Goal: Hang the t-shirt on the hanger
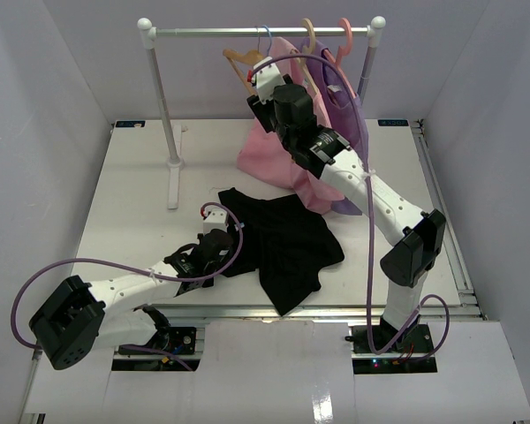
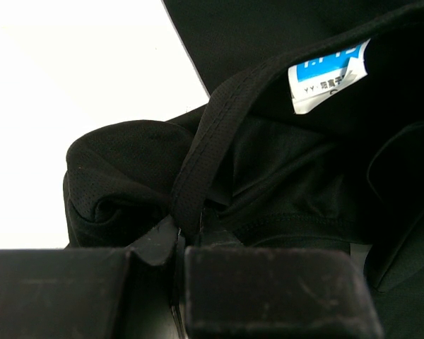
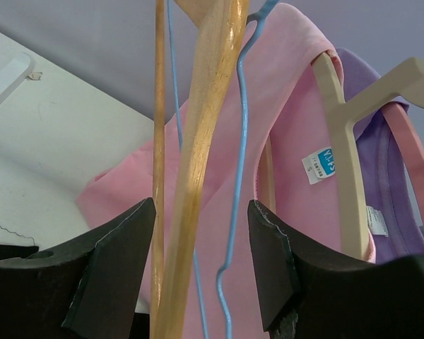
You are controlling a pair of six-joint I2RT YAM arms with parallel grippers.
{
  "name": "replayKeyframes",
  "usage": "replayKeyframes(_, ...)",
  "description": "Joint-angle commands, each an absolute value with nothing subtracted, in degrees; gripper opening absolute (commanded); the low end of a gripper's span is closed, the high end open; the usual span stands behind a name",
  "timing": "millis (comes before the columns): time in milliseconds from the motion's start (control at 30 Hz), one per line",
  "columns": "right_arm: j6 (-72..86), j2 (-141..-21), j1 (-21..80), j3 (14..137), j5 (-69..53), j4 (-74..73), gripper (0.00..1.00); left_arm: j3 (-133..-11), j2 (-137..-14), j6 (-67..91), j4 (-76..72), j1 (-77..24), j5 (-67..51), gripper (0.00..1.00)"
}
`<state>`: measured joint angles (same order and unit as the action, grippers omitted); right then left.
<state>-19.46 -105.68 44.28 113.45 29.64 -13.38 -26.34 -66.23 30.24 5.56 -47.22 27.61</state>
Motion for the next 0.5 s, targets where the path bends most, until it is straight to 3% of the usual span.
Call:
replayKeyframes(0,-18.46,-106.16,44.21,114.44,28.89,-11.87,0.61,-28.68,-67.23,29.83,5.24,-47.46,27.19,0.00)
replayKeyframes(467,-16.15,-111.65,43.85,117.45,29.19,-11.78,0.59,-28.21,-65.29,30.23,5.82,-47.38,28.04,0.00)
